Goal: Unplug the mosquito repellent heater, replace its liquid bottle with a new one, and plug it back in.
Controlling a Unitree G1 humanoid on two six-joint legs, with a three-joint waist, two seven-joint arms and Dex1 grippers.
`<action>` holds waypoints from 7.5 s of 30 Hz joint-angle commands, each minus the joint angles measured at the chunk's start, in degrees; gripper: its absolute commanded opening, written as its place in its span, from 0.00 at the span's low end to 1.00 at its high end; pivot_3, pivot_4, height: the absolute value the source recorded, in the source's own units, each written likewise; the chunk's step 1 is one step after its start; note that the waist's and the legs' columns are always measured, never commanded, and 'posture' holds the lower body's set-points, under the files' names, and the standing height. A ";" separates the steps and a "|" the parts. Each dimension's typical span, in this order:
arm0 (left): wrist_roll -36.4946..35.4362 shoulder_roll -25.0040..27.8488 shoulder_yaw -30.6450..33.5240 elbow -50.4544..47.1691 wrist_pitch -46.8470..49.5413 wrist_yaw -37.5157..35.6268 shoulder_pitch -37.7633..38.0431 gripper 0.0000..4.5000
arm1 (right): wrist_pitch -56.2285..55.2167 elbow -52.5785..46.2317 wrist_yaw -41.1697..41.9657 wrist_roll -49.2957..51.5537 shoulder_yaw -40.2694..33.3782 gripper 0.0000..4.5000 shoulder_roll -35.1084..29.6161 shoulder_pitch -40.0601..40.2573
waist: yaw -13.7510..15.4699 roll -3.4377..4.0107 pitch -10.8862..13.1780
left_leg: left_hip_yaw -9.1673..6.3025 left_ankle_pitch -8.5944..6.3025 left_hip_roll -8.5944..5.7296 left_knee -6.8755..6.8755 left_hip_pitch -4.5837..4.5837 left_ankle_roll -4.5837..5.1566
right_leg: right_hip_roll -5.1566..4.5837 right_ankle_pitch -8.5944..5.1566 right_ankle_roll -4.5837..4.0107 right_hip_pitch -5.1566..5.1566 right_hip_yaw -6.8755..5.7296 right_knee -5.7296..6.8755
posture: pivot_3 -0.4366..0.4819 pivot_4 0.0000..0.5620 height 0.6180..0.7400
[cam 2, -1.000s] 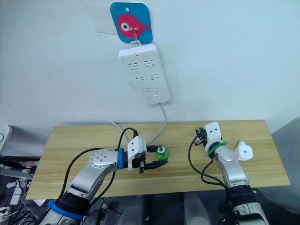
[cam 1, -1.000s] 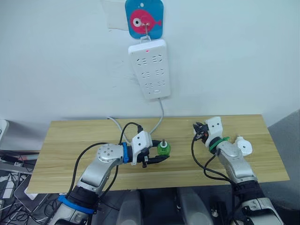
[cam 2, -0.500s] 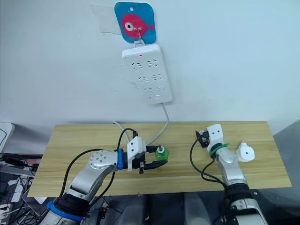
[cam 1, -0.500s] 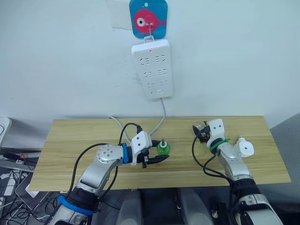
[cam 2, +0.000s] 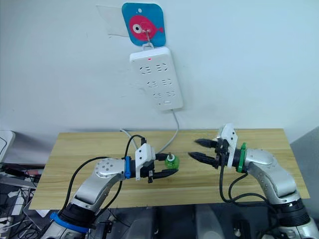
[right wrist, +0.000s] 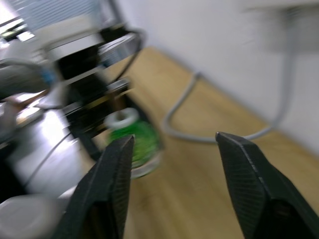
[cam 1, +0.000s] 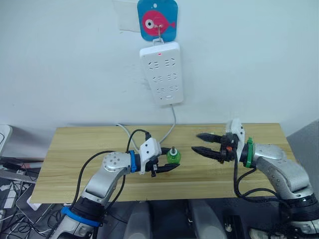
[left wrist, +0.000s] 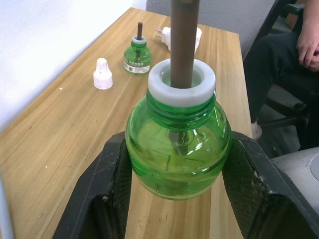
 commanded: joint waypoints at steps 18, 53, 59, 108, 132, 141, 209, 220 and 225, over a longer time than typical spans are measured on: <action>-0.63 -0.59 -0.47 -3.14 -3.46 -2.68 -1.28 0.49 | -5.09 3.60 0.47 -8.65 10.42 0.55 10.77 -3.87 | 0.02 0.00 0.00 | -0.04 0.00 0.01 0.01 -0.01 0.00 | -0.01 0.00 0.00 -0.02 -0.03 0.01 | 0.41 0.47 1.00; 4.02 -17.43 2.91 -1.82 -17.54 18.21 0.71 1.00 | 26.77 5.46 -65.80 59.36 -25.97 0.19 32.76 -3.63 | -0.06 0.01 -0.08 | 0.20 0.00 0.01 -0.02 -0.07 0.00 | -0.01 0.01 -0.01 -0.04 0.05 0.02 | 0.40 0.41 1.00; 4.94 -18.00 2.96 0.41 -21.15 19.51 -0.57 1.00 | 24.81 4.53 -67.07 64.01 -21.98 0.19 29.55 -2.59 | -0.04 0.01 -0.13 | 0.26 0.00 0.01 -0.02 -0.08 0.00 | -0.01 0.01 -0.01 -0.04 0.05 0.01 | 0.40 0.40 1.00; 1.85 -14.49 3.68 2.95 -21.19 14.46 -1.85 0.50 | 32.71 37.96 -27.96 1.67 -0.10 1.00 -20.99 -15.91 | -0.71 -0.05 -0.22 | 0.73 0.00 -0.02 0.03 0.01 0.02 | 0.17 0.03 0.06 -0.06 0.34 -0.07 | 0.35 0.49 1.00; 2.10 -12.67 3.15 -0.52 -20.04 14.69 1.14 0.50 | 28.38 59.27 -19.48 -16.42 -0.91 0.88 -11.76 -22.31 | 0.00 -0.02 -0.14 | 0.70 -0.04 -0.01 0.01 -0.01 0.07 | -0.02 0.03 0.06 -0.05 0.32 -0.09 | 0.40 0.53 1.00; 1.83 -12.30 2.74 -0.83 -19.95 14.30 1.64 0.50 | 27.45 56.76 -10.75 -17.96 -1.85 0.66 -14.59 -22.05 | -0.08 -0.02 -0.09 | 0.71 -0.03 -0.01 0.00 0.04 0.07 | 0.00 0.03 0.07 -0.02 0.32 -0.08 | 0.39 0.52 1.00; -5.39 -6.64 0.60 -9.94 -21.63 1.34 2.98 0.50 | 60.14 35.75 -15.48 62.65 -0.79 0.66 -21.05 -29.83 | 1.37 0.18 0.24 | 0.56 -0.13 0.02 -0.06 -0.16 0.22 | 0.02 0.02 0.08 -0.07 0.15 -0.38 | 0.42 0.50 1.00; -5.07 -7.64 0.73 -8.70 -21.73 2.04 1.97 0.50 | 60.14 32.67 -15.91 64.31 -0.40 0.66 -21.66 -27.77 | 1.37 0.18 0.24 | 0.56 -0.14 0.02 -0.06 -0.18 0.23 | 0.02 0.02 0.08 -0.08 0.15 -0.41 | 0.42 0.50 1.00; -5.07 -8.08 0.26 -8.90 -21.81 1.88 1.50 0.50 | 60.14 32.33 -16.90 63.77 -0.95 0.66 -20.37 -27.37 | 1.37 0.18 0.24 | 0.56 -0.14 0.02 -0.06 -0.20 0.23 | 0.02 0.02 0.08 -0.08 0.14 -0.42 | 0.42 0.50 1.00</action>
